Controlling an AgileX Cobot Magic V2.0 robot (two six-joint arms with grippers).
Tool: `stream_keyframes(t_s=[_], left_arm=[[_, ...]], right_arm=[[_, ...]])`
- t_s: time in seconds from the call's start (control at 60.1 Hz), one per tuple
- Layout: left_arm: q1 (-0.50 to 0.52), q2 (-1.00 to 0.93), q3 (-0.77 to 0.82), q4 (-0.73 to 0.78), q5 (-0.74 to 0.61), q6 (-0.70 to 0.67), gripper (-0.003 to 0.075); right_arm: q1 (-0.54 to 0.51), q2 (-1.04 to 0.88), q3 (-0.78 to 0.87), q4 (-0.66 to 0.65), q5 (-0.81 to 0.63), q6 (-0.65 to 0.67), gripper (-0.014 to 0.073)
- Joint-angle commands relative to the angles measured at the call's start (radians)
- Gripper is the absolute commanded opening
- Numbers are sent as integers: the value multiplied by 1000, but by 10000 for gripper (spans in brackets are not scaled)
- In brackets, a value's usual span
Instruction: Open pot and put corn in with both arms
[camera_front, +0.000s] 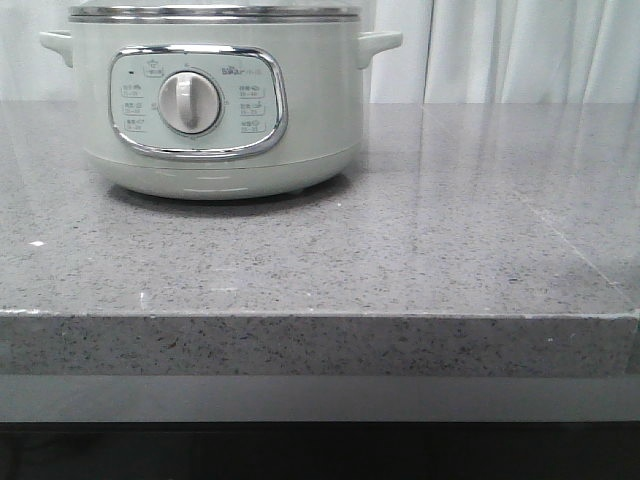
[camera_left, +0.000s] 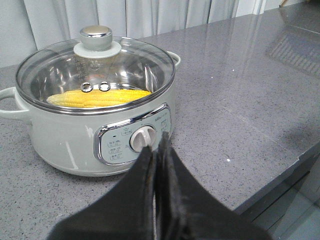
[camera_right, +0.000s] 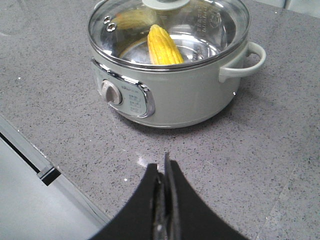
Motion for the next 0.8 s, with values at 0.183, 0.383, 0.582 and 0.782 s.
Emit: stream_keyframes(t_s=[0.183, 0.383, 0.582, 0.782], left_arm=[[-2, 2, -26, -18, -77, -7, -20], [4, -48, 15, 17, -139, 1, -20], [160, -242, 218, 47, -321, 4, -20], [257, -371, 398, 22, -398, -34, -20]], right_arm=[[-2, -5, -27, 18, -62, -4, -67], [-2, -5, -27, 18, -62, -4, -67], [-2, -5, -27, 18, -62, -4, -67], [-2, -5, -27, 18, -62, -4, -67]])
